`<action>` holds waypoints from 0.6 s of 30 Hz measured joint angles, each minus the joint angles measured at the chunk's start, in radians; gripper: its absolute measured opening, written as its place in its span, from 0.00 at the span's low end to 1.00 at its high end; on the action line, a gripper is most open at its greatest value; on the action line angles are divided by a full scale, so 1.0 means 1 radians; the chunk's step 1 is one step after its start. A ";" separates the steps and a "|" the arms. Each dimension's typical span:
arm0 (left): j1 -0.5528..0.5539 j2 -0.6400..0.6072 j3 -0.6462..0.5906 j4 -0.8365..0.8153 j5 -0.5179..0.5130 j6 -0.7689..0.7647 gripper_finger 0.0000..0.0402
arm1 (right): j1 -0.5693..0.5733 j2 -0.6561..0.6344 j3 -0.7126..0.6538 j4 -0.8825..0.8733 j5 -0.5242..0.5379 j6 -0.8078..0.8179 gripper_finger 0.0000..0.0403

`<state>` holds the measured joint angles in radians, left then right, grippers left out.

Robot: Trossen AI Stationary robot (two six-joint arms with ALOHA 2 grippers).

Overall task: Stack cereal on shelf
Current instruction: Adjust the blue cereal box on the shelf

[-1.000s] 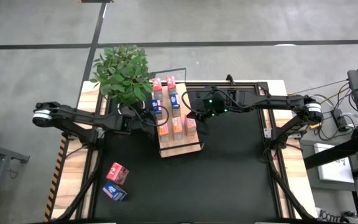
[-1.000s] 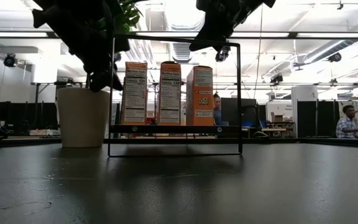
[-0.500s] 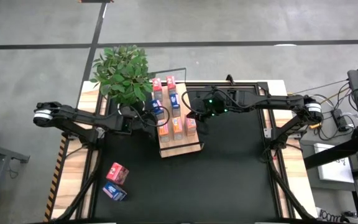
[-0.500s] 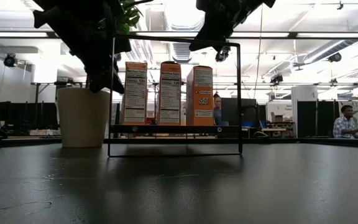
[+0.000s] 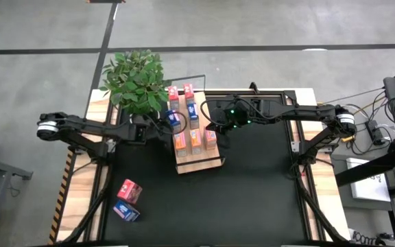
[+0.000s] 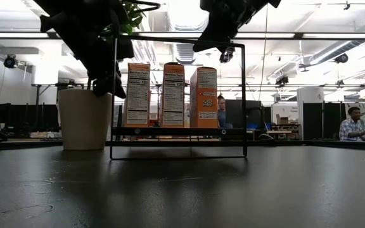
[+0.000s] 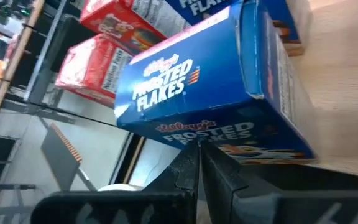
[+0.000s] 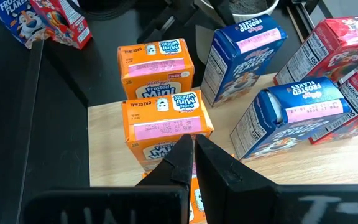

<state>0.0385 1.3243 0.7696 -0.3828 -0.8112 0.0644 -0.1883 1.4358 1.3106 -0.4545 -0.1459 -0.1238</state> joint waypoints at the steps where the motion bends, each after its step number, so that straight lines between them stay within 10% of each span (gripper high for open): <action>1: 0.003 0.000 0.000 0.000 0.014 0.000 0.00 | 0.000 0.000 0.000 0.000 0.000 0.000 0.02; 18: 0.047 0.000 -0.006 0.009 0.029 0.007 0.00 | 0.000 0.000 0.000 0.000 0.000 0.000 0.02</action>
<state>0.0856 1.3243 0.7631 -0.3740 -0.7826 0.0713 -0.1883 1.4361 1.3106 -0.4545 -0.1463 -0.1242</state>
